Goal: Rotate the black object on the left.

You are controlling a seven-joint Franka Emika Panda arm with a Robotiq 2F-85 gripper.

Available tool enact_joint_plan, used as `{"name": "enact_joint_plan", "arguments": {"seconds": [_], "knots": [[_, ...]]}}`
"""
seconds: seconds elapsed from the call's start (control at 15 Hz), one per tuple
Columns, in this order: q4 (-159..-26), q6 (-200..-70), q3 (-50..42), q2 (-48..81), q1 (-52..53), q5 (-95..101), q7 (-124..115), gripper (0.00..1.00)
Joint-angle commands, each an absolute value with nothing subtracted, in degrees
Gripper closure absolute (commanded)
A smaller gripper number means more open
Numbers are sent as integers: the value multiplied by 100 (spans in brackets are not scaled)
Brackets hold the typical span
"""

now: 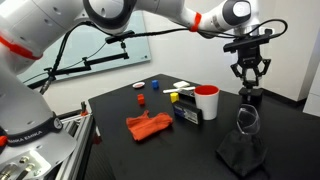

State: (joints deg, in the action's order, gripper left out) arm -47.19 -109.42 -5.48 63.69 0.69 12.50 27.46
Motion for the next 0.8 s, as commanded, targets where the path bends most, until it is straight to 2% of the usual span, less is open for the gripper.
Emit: {"name": "enact_joint_plan", "arguments": {"seconds": [0.0, 0.13, 0.2, 0.27, 0.47, 0.53, 0.73], "knots": [[-4278, -10865, -542, 6456, -56, 1555, 3105, 85], [-4335, -10874, -519, 6413, -97, 1492, 3002, 35], [-4443, -10919, -595, 6340, -58, 1360, 2937, 35], [-4467, -10939, -610, 6299, -61, 1340, 2913, 30], [-4423, -10968, -668, 6218, -47, 1321, 2795, 6], [-4422, -10971, -688, 6193, -38, 1309, 2747, 1], [-4522, -10834, -710, 6031, 37, 1217, 2166, 0]]}}
